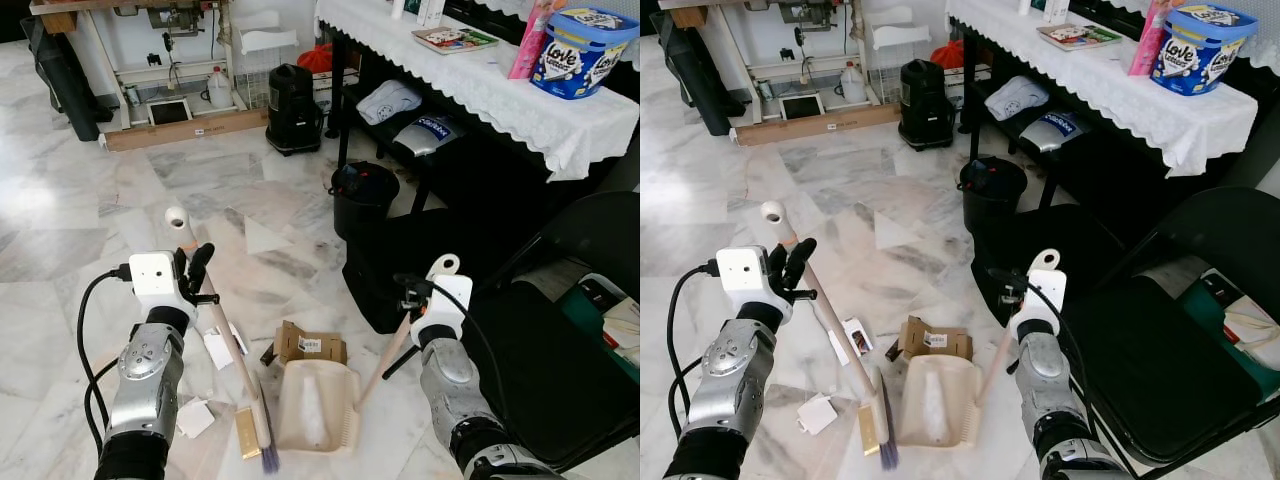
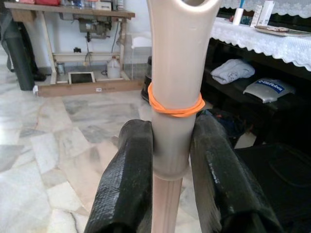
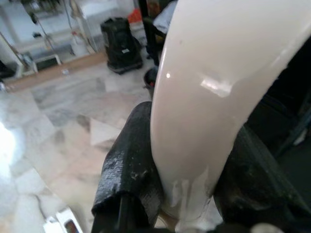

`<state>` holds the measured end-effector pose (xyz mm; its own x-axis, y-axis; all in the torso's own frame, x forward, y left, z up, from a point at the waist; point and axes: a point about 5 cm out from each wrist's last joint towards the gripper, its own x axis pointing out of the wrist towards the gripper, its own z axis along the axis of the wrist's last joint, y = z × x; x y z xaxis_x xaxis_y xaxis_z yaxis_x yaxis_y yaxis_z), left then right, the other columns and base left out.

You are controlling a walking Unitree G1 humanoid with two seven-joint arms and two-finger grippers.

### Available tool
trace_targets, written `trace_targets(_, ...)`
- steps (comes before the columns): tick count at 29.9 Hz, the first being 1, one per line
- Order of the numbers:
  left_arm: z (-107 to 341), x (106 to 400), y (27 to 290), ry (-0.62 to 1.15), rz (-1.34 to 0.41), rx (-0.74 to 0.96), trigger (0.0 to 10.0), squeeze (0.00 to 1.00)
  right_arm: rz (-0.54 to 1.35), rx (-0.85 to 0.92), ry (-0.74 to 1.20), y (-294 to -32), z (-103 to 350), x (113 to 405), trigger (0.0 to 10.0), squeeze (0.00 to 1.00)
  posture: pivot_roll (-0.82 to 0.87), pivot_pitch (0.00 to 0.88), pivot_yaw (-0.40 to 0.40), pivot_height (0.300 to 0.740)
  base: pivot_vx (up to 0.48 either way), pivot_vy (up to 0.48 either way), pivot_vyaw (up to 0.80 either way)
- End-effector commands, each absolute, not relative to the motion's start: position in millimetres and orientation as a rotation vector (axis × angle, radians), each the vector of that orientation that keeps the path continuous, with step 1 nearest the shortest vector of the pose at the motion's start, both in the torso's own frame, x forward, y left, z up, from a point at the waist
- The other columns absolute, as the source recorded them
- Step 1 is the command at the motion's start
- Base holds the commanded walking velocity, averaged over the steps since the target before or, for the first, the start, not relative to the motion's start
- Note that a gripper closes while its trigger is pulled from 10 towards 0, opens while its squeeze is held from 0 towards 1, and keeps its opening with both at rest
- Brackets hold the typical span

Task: Sweep floor

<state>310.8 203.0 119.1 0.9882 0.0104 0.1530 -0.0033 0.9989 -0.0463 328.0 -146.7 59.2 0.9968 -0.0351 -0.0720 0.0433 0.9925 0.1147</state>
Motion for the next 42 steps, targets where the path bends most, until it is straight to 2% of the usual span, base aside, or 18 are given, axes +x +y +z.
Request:
trace_targets(1, 127.8, 309.8, 200.2, -0.212, -0.001, 0.001, 10.0, 0.0, -0.045, 0.152, -0.026, -149.6, 74.2, 331.3, 10.0, 0.0, 0.07, 0.0, -0.041, 0.74, 0.0, 0.0, 0.0)
trace_targets(11, 126.5, 312.2, 204.5, -0.216, 0.01, 0.039, 10.0, 0.0, -0.054, 0.188, -0.045, -150.2, 80.0, 334.8, 10.0, 0.0, 0.07, 0.0, -0.02, 0.74, 0.0, 0.0, 0.0)
trace_targets(15, 125.9, 314.2, 195.3, -0.216, -0.068, 0.155, 10.0, 0.0, -0.064, 0.184, -0.065, -154.5, 85.9, 338.3, 10.0, 0.0, 0.07, 0.0, -0.003, 0.74, 0.0, 0.0, 0.0)
trace_targets(18, 130.3, 319.0, 199.1, -0.231, -0.049, 0.181, 10.0, 0.0, -0.068, 0.18, -0.063, -154.3, 88.5, 341.7, 10.0, 0.0, 0.07, 0.0, -0.003, 0.74, 0.0, 0.0, 0.0)
trace_targets(21, 129.8, 323.0, 186.9, -0.233, -0.176, 0.376, 10.0, 0.0, -0.067, 0.147, -0.042, -151.2, 88.7, 345.1, 10.0, 0.0, 0.06, 0.0, 0.003, 0.74, 0.0, 0.0, 0.0)
trace_targets(25, 131.4, 329.3, 192.3, -0.23, -0.115, 0.311, 10.0, 0.0, -0.062, 0.14, -0.063, -149.7, 95.8, 349.5, 10.0, 0.0, 0.04, 0.0, 0.026, 0.74, 0.0, 0.0, 0.0)
trace_targets(34, 131.7, 335.2, 214.1, -0.217, 0.012, 0.275, 10.0, 0.0, -0.079, 0.135, -0.082, -154.1, 103.8, 354.3, 10.0, 0.0, 0.03, 0.0, 0.032, 0.74, 0.0, 0.0, 0.0)
trace_targets(42, 133.6, 338.8, 222.0, -0.22, 0.051, 0.245, 10.0, 0.0, -0.084, 0.125, -0.093, -155.2, 110.1, 358.8, 10.0, 0.0, 0.0, 0.0, 0.04, 0.74, 0.0, 0.0, 0.0)
